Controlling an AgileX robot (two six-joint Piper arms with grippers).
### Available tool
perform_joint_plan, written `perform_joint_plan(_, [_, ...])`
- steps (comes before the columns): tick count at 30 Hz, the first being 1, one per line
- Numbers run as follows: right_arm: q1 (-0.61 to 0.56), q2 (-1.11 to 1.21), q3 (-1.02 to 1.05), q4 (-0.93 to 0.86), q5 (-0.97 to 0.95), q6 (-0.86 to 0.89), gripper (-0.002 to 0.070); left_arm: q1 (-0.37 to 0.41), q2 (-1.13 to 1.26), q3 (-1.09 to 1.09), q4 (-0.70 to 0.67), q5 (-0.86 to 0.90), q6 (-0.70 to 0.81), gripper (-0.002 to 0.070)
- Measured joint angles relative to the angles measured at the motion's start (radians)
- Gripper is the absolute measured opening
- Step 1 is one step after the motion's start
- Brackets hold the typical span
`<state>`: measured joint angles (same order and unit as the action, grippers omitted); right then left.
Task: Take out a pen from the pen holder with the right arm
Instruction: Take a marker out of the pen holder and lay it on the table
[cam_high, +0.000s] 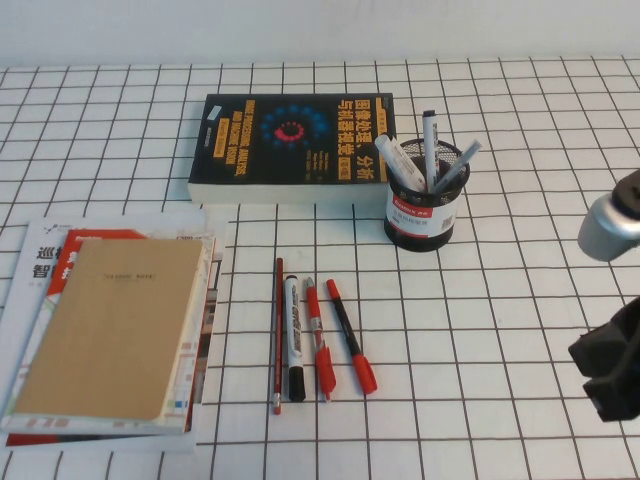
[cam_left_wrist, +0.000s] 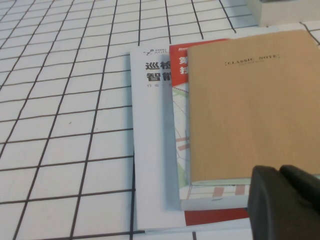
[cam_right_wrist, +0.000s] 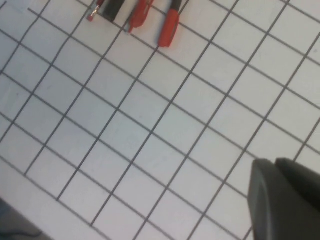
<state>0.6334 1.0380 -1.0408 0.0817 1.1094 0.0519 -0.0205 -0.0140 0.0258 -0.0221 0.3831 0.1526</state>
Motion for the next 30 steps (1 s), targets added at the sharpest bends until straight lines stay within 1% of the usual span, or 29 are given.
perform_joint_plan(4, [-0.003, -0.017, 0.076, -0.062, -0.135, 0.0, -0.0015, 0.0, 0.0, 0.0, 0.0, 0.0, 0.0, -0.0004])
perform_joint_plan(6, [-0.032, -0.047, 0.151, -0.074, -0.246, 0.0, -0.0015, 0.0, 0.0, 0.0, 0.0, 0.0, 0.0, -0.0004])
perform_joint_plan(10, [-0.145, -0.141, 0.353, -0.082, -0.506, 0.0, -0.0015, 0.0, 0.0, 0.0, 0.0, 0.0, 0.0, -0.0004])
perform_joint_plan(12, [-0.215, -0.21, 0.494, -0.089, -0.662, 0.0, -0.0015, 0.0, 0.0, 0.0, 0.0, 0.0, 0.0, -0.0004])
perform_joint_plan(16, [-0.351, -0.373, 0.769, -0.089, -0.963, 0.0, -0.0015, 0.0, 0.0, 0.0, 0.0, 0.0, 0.0, -0.0004])
perform_joint_plan(19, [-0.446, -0.52, 0.949, -0.089, -1.145, 0.0, -0.0015, 0.0, 0.0, 0.0, 0.0, 0.0, 0.0, -0.0004])
perform_joint_plan(21, [-0.492, -0.603, 1.027, -0.082, -1.204, 0.0, -0.0015, 0.0, 0.0, 0.0, 0.0, 0.0, 0.0, -0.0004])
perform_joint_plan(23, [-0.527, -0.686, 1.059, -0.05, -1.2, 0.0, -0.0015, 0.0, 0.0, 0.0, 0.0, 0.0, 0.0, -0.0004])
perform_joint_plan(25, [-0.553, -0.757, 1.065, -0.027, -1.158, 0.0, -0.0015, 0.0, 0.0, 0.0, 0.0, 0.0, 0.0, -0.0004])
perform_joint_plan(30, [-0.566, -0.891, 1.065, -0.024, -1.029, 0.0, -0.0015, 0.0, 0.0, 0.0, 0.0, 0.0, 0.0, -0.0004])
